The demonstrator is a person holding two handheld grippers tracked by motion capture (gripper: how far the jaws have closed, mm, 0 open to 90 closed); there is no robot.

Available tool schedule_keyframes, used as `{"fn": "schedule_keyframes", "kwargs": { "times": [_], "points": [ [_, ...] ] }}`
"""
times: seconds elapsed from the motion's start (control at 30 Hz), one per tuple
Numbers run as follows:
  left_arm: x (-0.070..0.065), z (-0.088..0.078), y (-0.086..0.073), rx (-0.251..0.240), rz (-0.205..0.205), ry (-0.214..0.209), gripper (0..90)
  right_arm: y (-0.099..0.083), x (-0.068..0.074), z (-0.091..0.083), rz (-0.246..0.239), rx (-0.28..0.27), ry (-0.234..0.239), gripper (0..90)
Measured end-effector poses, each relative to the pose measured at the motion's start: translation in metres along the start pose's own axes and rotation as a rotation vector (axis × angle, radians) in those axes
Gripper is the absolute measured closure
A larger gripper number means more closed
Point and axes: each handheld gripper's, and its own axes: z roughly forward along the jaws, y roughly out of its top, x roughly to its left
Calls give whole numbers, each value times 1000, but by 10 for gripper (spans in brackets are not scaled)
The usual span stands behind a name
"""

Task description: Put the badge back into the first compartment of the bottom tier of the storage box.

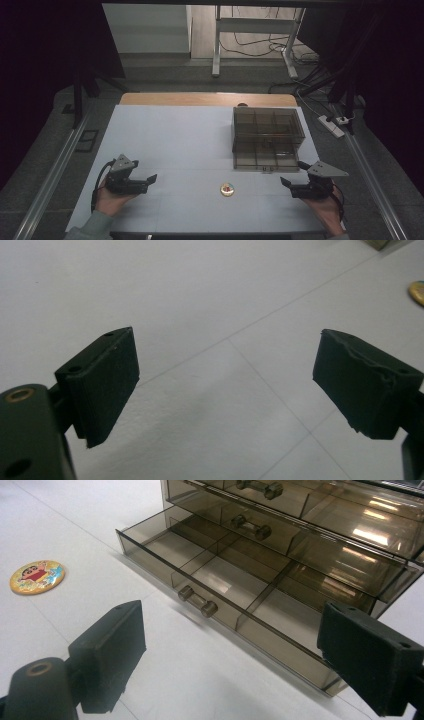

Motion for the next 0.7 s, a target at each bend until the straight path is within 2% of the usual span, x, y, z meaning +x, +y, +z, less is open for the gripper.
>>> {"fn": "schedule_keyframes", "kwargs": {
  "times": [0.27, 0.7],
  "points": [
    [-2, 1, 1, -8, 18, -46, 122, -5, -1, 2, 2, 18, 4, 121],
    [0, 2, 1, 3, 27, -27, 122, -5, 1, 4, -2, 29, 10, 125]
  ]
}}
